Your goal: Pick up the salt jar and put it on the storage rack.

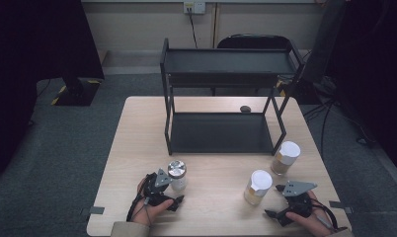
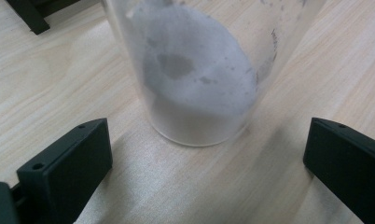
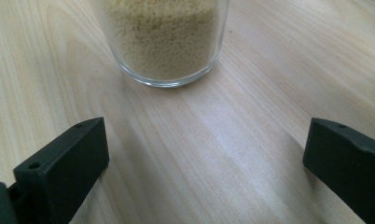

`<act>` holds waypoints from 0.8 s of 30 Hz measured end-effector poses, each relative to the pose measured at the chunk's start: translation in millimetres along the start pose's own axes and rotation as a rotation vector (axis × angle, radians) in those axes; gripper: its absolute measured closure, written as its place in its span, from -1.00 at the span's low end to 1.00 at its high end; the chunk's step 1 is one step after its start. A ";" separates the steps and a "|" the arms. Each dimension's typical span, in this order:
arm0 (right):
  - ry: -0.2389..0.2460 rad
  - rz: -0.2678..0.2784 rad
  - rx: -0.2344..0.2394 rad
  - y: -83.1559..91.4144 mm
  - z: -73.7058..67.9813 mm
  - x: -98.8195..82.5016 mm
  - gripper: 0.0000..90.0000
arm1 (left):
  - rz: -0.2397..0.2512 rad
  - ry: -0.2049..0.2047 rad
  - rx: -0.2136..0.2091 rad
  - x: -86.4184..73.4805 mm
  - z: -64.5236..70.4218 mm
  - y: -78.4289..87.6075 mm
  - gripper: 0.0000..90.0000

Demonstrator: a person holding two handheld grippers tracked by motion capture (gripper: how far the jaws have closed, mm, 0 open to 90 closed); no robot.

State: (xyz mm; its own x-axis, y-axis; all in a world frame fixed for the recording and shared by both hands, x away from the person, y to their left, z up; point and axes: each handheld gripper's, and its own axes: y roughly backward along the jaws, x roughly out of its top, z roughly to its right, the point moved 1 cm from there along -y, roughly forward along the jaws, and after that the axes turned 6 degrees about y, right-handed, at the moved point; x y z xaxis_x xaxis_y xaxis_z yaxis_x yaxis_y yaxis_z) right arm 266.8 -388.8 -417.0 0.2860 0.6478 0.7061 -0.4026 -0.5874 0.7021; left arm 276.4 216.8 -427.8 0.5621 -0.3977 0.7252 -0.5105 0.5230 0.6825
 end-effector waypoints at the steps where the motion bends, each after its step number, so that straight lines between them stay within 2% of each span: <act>1: 0.000 0.000 0.000 0.0 0.0 0.0 -1.00 | 0.000 0.000 0.000 0.0 0.1 0.0 -0.99; 16: 0.000 0.000 0.000 -0.1 0.0 0.0 -1.00 | 0.004 0.013 0.007 0.3 0.4 0.4 -0.96; 24: -0.001 0.001 -0.001 -0.2 0.1 0.1 -1.00 | 0.023 0.030 0.012 0.2 0.0 1.3 -0.95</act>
State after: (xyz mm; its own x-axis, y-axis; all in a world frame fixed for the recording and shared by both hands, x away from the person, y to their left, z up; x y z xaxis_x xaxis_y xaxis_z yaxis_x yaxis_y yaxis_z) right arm 267.0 -388.7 -417.1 0.2862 0.6472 0.7065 -0.4033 -0.5875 0.7016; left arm 275.8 217.4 -426.7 0.5691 -0.3629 0.7378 -0.5310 0.5229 0.6668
